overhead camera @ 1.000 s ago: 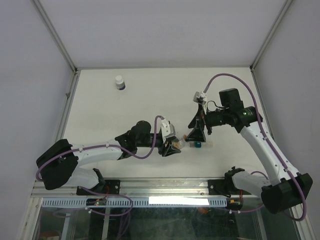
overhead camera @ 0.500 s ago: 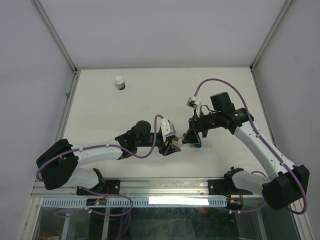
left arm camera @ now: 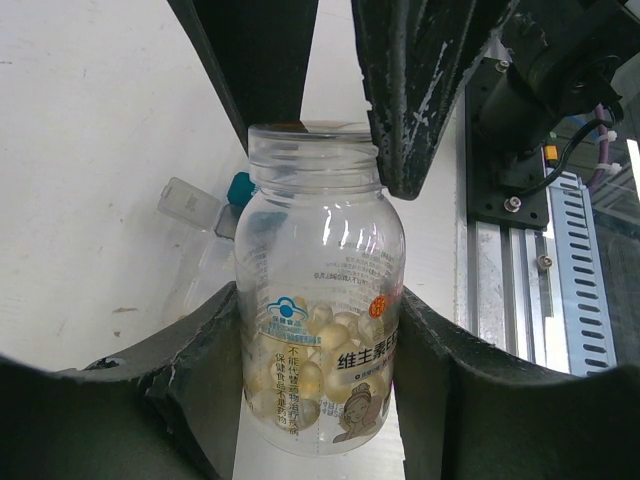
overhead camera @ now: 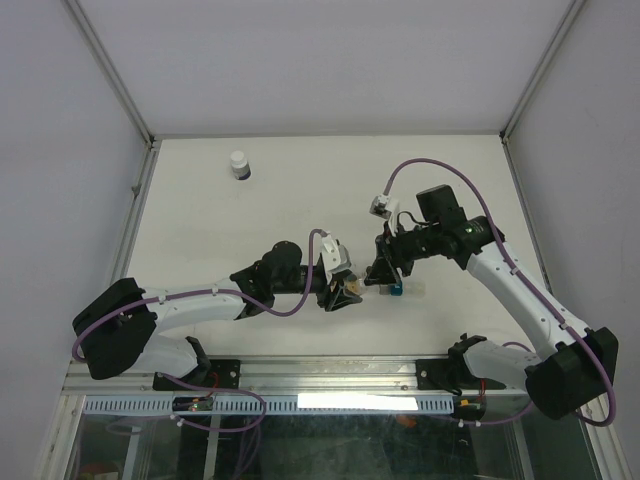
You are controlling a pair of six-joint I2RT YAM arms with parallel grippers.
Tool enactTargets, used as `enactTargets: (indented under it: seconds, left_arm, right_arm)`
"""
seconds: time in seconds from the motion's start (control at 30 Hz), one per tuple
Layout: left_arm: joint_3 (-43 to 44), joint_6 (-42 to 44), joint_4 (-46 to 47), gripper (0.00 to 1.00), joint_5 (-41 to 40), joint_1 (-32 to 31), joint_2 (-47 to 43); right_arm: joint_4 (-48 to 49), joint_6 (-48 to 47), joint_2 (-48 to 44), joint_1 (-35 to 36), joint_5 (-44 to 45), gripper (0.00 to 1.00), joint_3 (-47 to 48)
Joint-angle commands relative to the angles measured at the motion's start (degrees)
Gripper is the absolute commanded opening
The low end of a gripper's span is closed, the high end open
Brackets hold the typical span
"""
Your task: Sort the pills into containers
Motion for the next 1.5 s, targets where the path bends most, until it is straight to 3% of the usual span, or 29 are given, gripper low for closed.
enactTargets:
  seconds: [0.0, 0.17, 0.27, 0.37, 0.47, 0.53, 0.57, 0.7, 0.77, 0.87, 0.9, 1.0, 1.13, 1.27, 1.47]
  left_arm:
    - [2.2, -0.6, 3.3, 0.0, -1.0, -0.5, -0.7]
    - [2.1, -0.5, 3.0, 0.0, -0.2, -0.5, -0.9]
    - [2.5, -0.3, 2.2, 0.0, 2.1, -0.5, -0.6]
    - [3.3, 0.0, 0.9, 0.0, 4.5, -0.5, 0.1]
    - [3.7, 0.1, 0.3, 0.0, 6.8, -0.5, 0.8]
    - [3.9, 0.3, 0.3, 0.0, 7.6, -0.5, 1.3]
    - [4.0, 0.4, 0.2, 0.0, 7.8, -0.5, 1.7]
    - [4.7, 0.9, -0.4, 0.0, 8.2, -0.4, 2.5]
    - [4.7, 1.2, -0.4, 0.0, 8.1, -0.4, 2.3]
    - [4.4, 1.4, -0.2, 0.0, 7.8, -0.1, 1.9]
    - [4.2, 1.4, 0.1, 0.0, 7.7, 0.0, 1.9]
    - [3.5, 1.0, 1.0, 0.0, 7.5, 0.1, 1.7]
    - [2.8, 0.5, 1.9, 0.0, 6.8, 0.1, 1.6]
    - [2.1, -0.2, 3.4, 0.0, 5.5, 0.1, 1.0]
    - [2.3, -0.8, 4.7, 0.0, 4.8, 0.1, 1.2]
  right_arm:
    - [0.2, -1.7, -0.2, 0.8, -1.3, 0.45, 2.0]
    - [-2.0, -8.3, -0.5, 1.4, -3.0, 0.15, 2.9]
    - [-4.4, -18.5, -1.1, 1.7, -5.6, 0.0, 3.8]
    - [-9.6, -35.9, -2.5, 1.7, -9.0, 0.0, 5.0]
    - [-18.7, -67.1, -4.3, 1.7, -9.1, 0.0, 5.3]
    - [-18.5, -77.9, -4.7, 1.7, -6.7, 0.0, 4.7]
    - [-17.9, -78.9, -4.4, 1.7, -5.8, 0.0, 4.9]
    - [-17.2, -78.0, -3.4, 1.7, -7.0, 0.19, 5.6]
    - [-16.6, -75.8, -4.1, 1.7, -8.8, 0.34, 4.7]
    - [-13.3, -65.4, -6.1, 1.4, -9.3, 0.85, 4.0]
    - [-13.4, -62.7, -6.6, 1.1, -9.4, 0.97, 4.4]
    - [-15.3, -56.6, -7.3, -0.6, -11.7, 0.99, 5.6]
    - [-11.2, -36.6, -8.9, -2.6, -14.0, 1.0, 4.8]
    - [-10.2, -22.8, -6.9, -2.9, -12.2, 0.99, 4.2]
    - [-10.5, -13.0, -2.7, -2.8, -5.8, 0.96, 4.6]
